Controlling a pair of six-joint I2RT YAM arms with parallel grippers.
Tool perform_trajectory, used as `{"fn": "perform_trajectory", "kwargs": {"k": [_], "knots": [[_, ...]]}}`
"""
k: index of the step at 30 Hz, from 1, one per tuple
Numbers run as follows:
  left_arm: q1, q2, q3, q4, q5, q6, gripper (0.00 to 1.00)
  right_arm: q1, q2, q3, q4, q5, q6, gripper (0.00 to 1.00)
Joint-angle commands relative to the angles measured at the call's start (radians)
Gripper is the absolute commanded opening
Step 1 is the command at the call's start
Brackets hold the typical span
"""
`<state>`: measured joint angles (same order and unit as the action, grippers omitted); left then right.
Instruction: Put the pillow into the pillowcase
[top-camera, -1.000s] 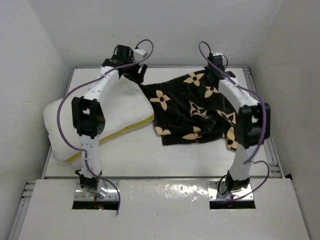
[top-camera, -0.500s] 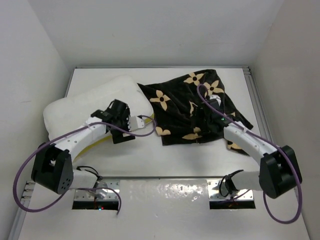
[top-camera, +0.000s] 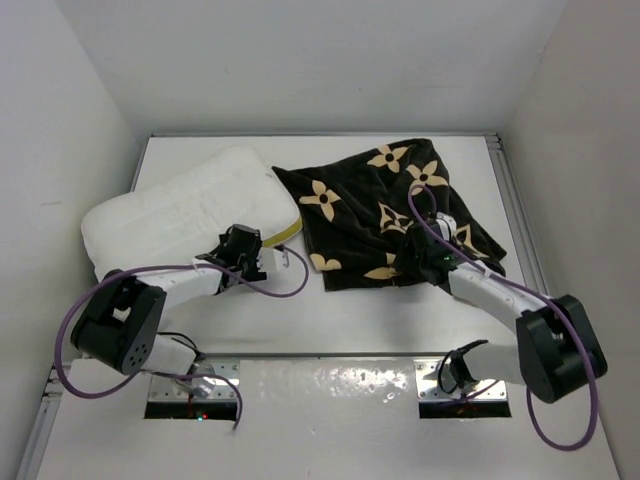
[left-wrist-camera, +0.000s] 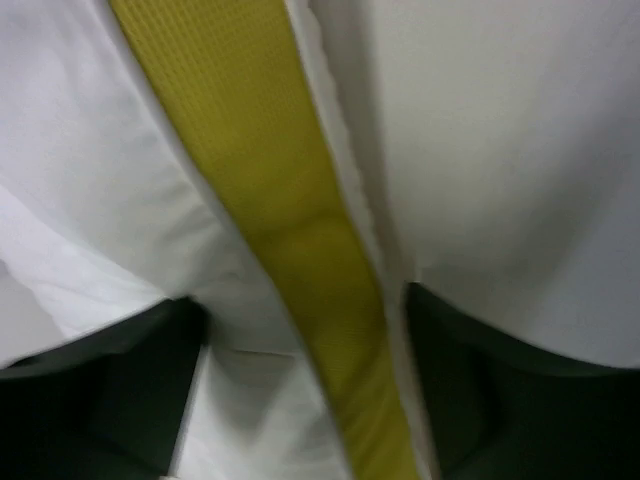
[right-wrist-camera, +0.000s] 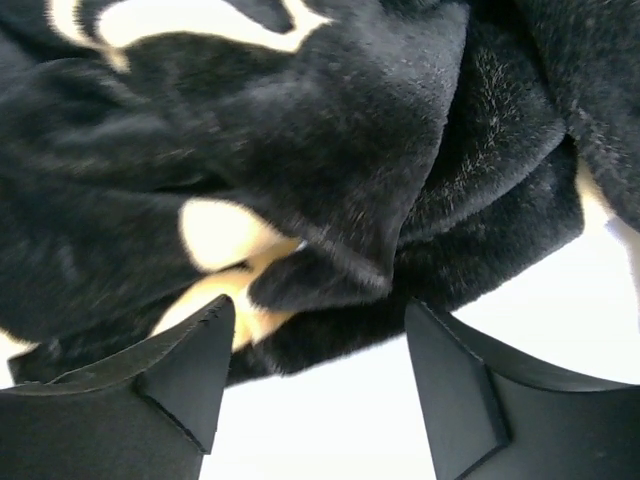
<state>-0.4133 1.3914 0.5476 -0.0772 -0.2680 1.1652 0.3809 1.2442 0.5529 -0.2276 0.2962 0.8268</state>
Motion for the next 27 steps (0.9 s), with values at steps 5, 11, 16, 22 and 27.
{"fn": "perform_trajectory", "kwargs": {"k": [5,11,16,22,27], "knots": [[0.002,0.014,0.08,-0.081,0.007,-0.067,0.0,-0.017,0.153,0.021,0.144,0.023,0.037,0.6],[0.039,-0.071,0.317,-0.393,0.191,-0.136,0.0,0.01,0.19,0.071,0.073,0.133,-0.043,0.07],[-0.007,-0.218,0.5,-0.55,0.303,-0.122,0.0,0.036,0.063,0.018,0.089,0.113,-0.12,0.0],[-0.168,-0.296,0.627,-0.688,0.458,-0.127,0.0,0.061,-0.09,-0.033,0.091,0.052,-0.259,0.0],[-0.387,-0.232,0.615,-0.661,0.428,-0.28,0.0,0.093,-0.175,-0.024,0.013,-0.037,-0.353,0.0]]}}
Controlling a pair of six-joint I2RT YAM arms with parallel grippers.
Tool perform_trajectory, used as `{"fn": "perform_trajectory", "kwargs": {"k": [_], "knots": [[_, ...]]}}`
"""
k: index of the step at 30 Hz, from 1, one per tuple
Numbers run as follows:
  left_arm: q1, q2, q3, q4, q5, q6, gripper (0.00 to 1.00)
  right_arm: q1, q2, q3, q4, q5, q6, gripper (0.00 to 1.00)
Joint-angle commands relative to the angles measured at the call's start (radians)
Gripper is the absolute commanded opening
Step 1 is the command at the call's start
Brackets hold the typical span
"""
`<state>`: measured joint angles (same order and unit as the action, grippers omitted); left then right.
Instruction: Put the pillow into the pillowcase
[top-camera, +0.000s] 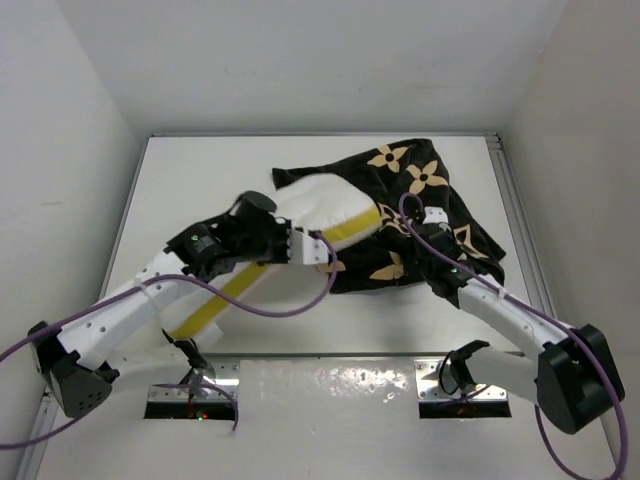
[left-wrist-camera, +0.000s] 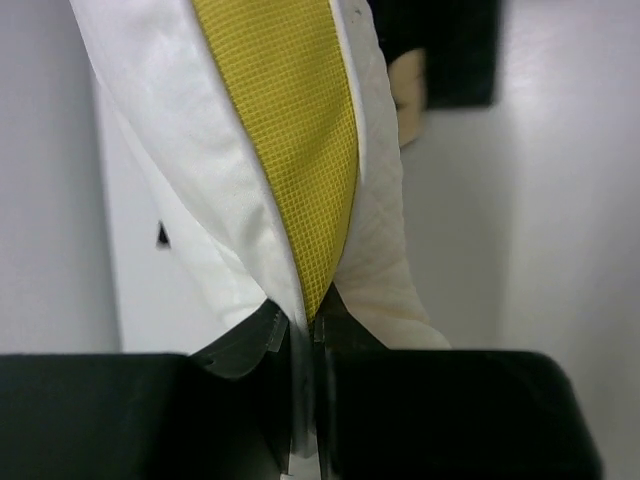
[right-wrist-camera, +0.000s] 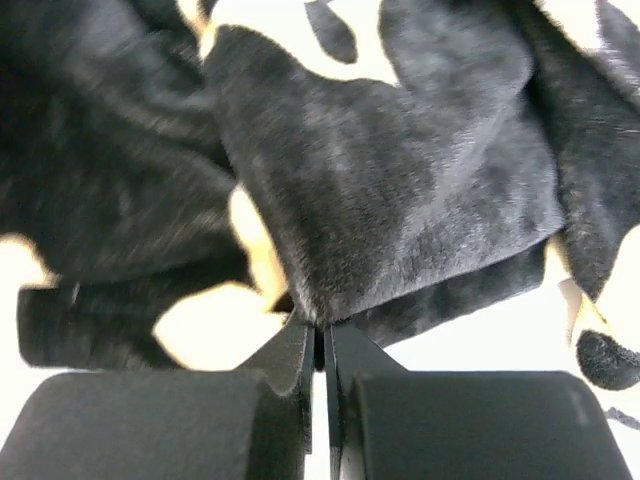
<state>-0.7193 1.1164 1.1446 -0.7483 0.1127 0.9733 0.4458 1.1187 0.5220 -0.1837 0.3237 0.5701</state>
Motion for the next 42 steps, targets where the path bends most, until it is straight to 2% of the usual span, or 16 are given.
{"fn": "perform_trajectory", "kwargs": {"k": [1,6,9,10,14,18,19,20,21,22,24,27,34,38,40,42], "knots": [[-0.101,0.062,0.02,0.015,0.042,-0.111,0.0,0.03,-0.065,0.004,-0.043,-0.075,-0.108,0.0],[-0.14,0.149,-0.037,0.09,0.036,-0.14,0.0,0.004,-0.206,-0.04,-0.132,-0.118,-0.081,0.38],[-0.147,0.18,-0.037,0.031,0.116,-0.043,0.53,-0.054,-0.284,-0.069,-0.151,-0.106,-0.038,0.63],[-0.146,0.189,-0.025,0.002,0.175,-0.016,0.99,-0.07,-0.29,-0.071,-0.152,-0.112,-0.038,0.63],[-0.144,0.209,0.085,-0.146,0.234,0.067,1.0,-0.107,-0.228,-0.01,-0.16,-0.129,-0.116,0.59],[-0.088,0.204,0.248,-0.087,0.254,-0.076,0.98,-0.111,-0.074,0.132,-0.146,-0.138,-0.246,0.22],[-0.08,0.206,0.268,-0.071,0.258,-0.128,0.85,-0.122,-0.048,0.156,-0.137,-0.143,-0.259,0.22],[-0.075,0.21,0.283,-0.051,0.252,-0.157,0.63,-0.127,-0.019,0.176,-0.126,-0.152,-0.271,0.24],[-0.071,0.224,0.299,-0.024,0.202,-0.194,0.19,-0.134,0.039,0.22,-0.114,-0.167,-0.277,0.41],[-0.066,0.236,0.303,0.006,0.168,-0.224,0.07,-0.142,0.071,0.245,-0.111,-0.181,-0.295,0.49],[-0.04,0.304,0.328,-0.006,0.109,-0.252,0.15,-0.154,0.174,0.312,-0.112,-0.212,-0.302,0.6],[0.01,0.385,0.352,-0.048,0.084,-0.269,0.38,-0.163,0.269,0.38,-0.122,-0.232,-0.311,0.62],[0.145,0.392,0.276,0.102,0.142,-0.39,0.41,-0.18,0.539,0.481,-0.097,-0.343,-0.302,0.59],[0.159,0.398,0.19,0.147,0.124,-0.387,0.52,-0.167,0.642,0.526,-0.082,-0.354,-0.283,0.59],[0.159,0.41,0.158,0.168,0.108,-0.38,0.53,-0.168,0.676,0.536,-0.076,-0.334,-0.259,0.51],[0.158,0.424,0.119,0.19,0.096,-0.375,0.53,-0.168,0.681,0.553,-0.086,-0.299,-0.24,0.21]]}}
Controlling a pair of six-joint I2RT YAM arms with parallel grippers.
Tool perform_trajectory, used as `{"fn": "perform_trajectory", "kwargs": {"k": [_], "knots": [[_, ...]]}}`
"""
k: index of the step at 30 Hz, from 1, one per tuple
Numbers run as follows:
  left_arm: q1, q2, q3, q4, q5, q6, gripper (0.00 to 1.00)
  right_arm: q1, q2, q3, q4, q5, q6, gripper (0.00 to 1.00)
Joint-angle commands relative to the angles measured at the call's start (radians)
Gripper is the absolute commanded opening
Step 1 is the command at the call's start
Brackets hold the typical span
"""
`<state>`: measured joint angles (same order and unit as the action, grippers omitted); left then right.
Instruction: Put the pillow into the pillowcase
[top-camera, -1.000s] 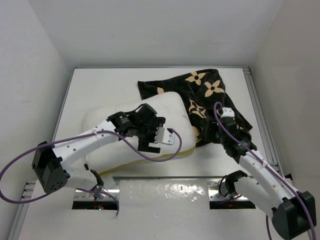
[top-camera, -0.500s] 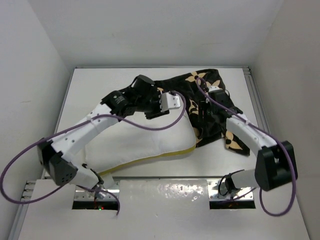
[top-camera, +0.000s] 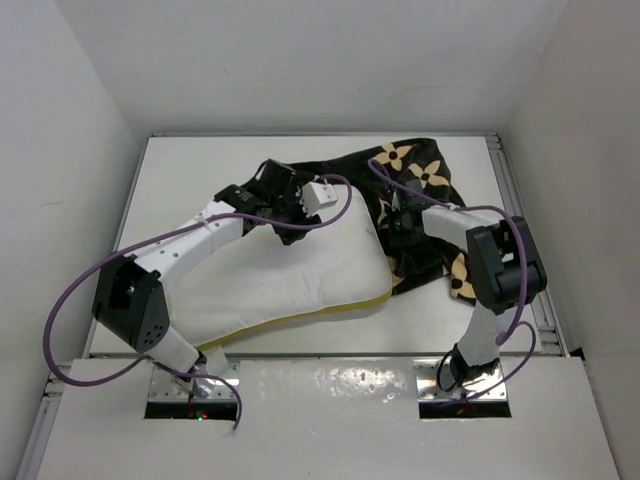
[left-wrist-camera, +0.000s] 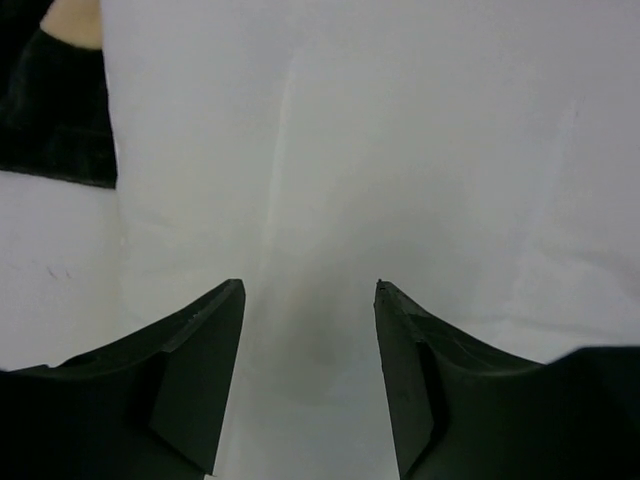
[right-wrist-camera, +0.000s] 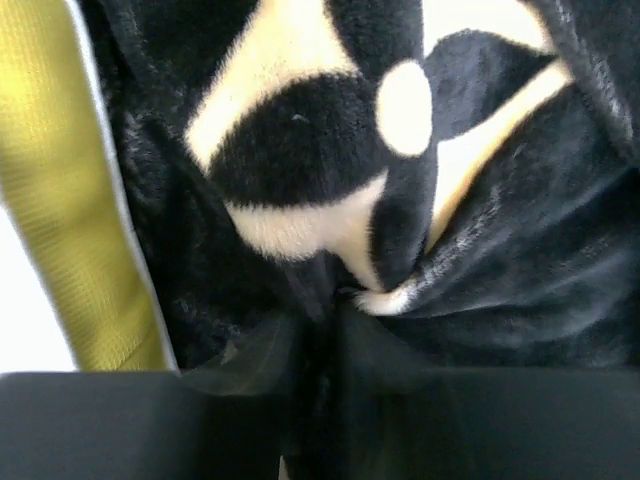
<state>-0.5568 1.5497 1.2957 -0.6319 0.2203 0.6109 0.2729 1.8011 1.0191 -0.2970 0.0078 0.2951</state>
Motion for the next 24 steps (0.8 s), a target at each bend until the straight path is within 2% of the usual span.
{"fn": "perform_trajectory", "kwargs": {"k": [1,2,3,7,11,14,17,20,21,24], "knots": [[-0.005,-0.008,-0.039,0.077,-0.016,-0.011,0.53,0.003,-0.023,0.059,0.019,0.033,0.041,0.1],[-0.005,-0.004,-0.044,0.08,-0.015,-0.011,0.53,0.003,-0.043,0.056,0.021,0.049,0.044,0.02],[-0.005,-0.005,-0.042,0.08,-0.013,-0.011,0.53,0.005,-0.071,0.052,0.019,0.073,0.045,0.0],[-0.005,0.013,0.022,0.061,0.004,0.013,0.53,0.022,-0.242,0.029,0.047,0.098,0.045,0.0],[-0.012,0.065,0.158,0.043,0.002,0.046,0.53,0.061,-0.435,-0.049,0.091,0.098,0.065,0.0],[-0.035,0.098,0.235,0.034,0.013,0.087,0.57,0.103,-0.494,-0.091,0.125,0.055,0.079,0.0],[-0.071,0.116,0.277,0.006,0.048,0.136,0.65,0.138,-0.525,-0.111,0.136,-0.003,0.099,0.0],[-0.098,0.115,0.263,0.032,0.097,0.164,0.8,0.167,-0.533,-0.139,0.163,-0.086,0.119,0.0],[-0.106,0.116,0.255,0.043,0.109,0.173,0.89,0.173,-0.533,-0.142,0.168,-0.089,0.122,0.0],[-0.13,0.144,0.203,0.141,0.104,0.175,1.0,0.198,-0.543,-0.146,0.182,-0.133,0.127,0.0]]}}
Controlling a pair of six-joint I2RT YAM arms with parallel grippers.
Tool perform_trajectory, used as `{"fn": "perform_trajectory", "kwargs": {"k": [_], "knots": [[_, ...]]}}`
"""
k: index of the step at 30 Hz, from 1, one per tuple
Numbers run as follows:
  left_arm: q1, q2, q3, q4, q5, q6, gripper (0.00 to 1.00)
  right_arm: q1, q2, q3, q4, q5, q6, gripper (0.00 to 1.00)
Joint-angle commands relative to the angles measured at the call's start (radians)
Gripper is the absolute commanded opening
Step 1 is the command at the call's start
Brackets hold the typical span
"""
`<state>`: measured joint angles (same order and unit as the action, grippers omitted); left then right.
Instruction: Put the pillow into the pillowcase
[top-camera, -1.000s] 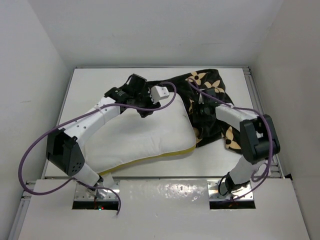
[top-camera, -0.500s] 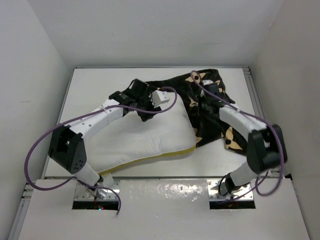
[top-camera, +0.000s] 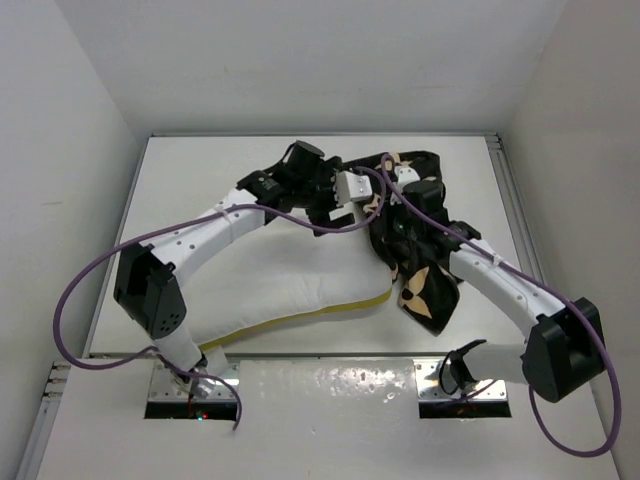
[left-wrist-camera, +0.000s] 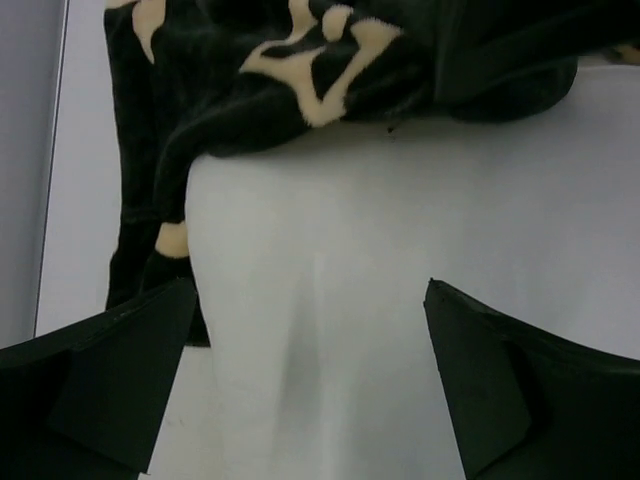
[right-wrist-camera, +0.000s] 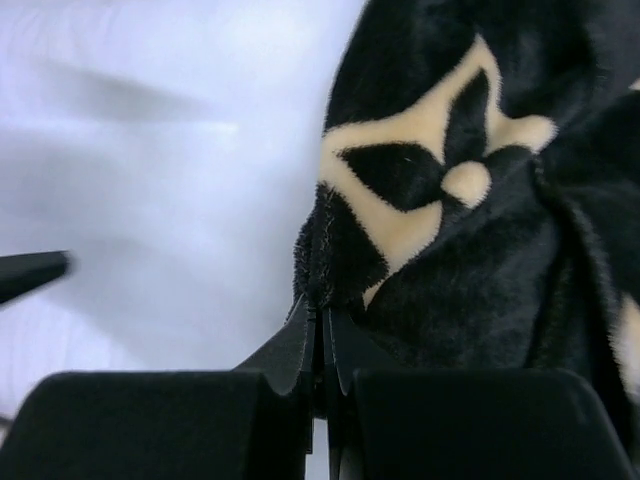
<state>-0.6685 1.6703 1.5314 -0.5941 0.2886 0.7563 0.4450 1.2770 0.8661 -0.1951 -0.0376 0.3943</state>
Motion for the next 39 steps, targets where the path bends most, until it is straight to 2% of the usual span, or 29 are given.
{"fn": "perform_trajectory", "kwargs": {"k": [1,5,9,12,16,20,23,24,25,26,27,28,30,31,32,34,37,39], "knots": [[-0.019,0.032,-0.048,0.187,0.02,0.022,1.0,0.029,-0.028,0.001,0.089,-0.103,0.037,0.0],[-0.017,0.101,-0.082,0.364,-0.052,-0.005,1.0,0.038,-0.1,-0.071,0.163,-0.18,0.057,0.0],[-0.019,0.167,-0.051,0.387,0.087,0.075,1.0,0.046,-0.163,-0.145,0.189,-0.194,0.067,0.0],[-0.029,0.216,-0.033,0.329,0.156,0.141,1.0,0.043,-0.192,-0.17,0.221,-0.205,0.077,0.0],[-0.039,0.249,-0.03,0.465,0.103,-0.007,1.0,0.032,-0.205,-0.176,0.221,-0.24,0.072,0.0],[-0.04,0.273,0.029,0.47,0.158,-0.118,0.99,0.02,-0.223,-0.197,0.221,-0.281,0.072,0.0],[-0.042,0.285,0.076,0.442,0.231,-0.163,0.85,-0.002,-0.251,-0.229,0.226,-0.288,0.08,0.0],[-0.043,0.292,0.1,0.43,0.271,-0.164,0.74,-0.011,-0.263,-0.243,0.224,-0.288,0.081,0.0],[-0.045,0.296,0.113,0.4,0.283,-0.178,0.59,-0.023,-0.265,-0.251,0.223,-0.285,0.083,0.0],[-0.048,0.299,0.127,0.378,0.294,-0.186,0.28,-0.029,-0.271,-0.263,0.217,-0.268,0.087,0.0],[-0.049,0.298,0.127,0.378,0.293,-0.192,0.1,-0.032,-0.271,-0.271,0.212,-0.248,0.092,0.03],[-0.049,0.296,0.133,0.361,0.284,-0.221,0.0,-0.038,-0.272,-0.28,0.207,-0.22,0.094,0.23],[-0.048,0.292,0.142,0.324,0.274,-0.224,0.0,-0.038,-0.271,-0.305,0.2,-0.121,0.095,0.41],[-0.048,0.287,0.142,0.32,0.262,-0.222,0.0,-0.037,-0.266,-0.311,0.168,-0.095,0.094,0.54],[-0.049,0.281,0.142,0.313,0.226,-0.224,0.0,-0.035,-0.265,-0.321,0.149,-0.041,0.097,0.78],[-0.048,0.272,0.144,0.303,0.178,-0.219,0.0,-0.013,-0.263,-0.334,0.14,0.005,0.095,0.92],[-0.048,0.264,0.147,0.283,0.121,-0.192,0.0,0.046,-0.277,-0.374,0.158,0.138,0.104,0.93],[-0.042,0.258,0.147,0.275,0.092,-0.184,0.0,0.07,-0.289,-0.407,0.222,0.215,0.12,0.88]]}}
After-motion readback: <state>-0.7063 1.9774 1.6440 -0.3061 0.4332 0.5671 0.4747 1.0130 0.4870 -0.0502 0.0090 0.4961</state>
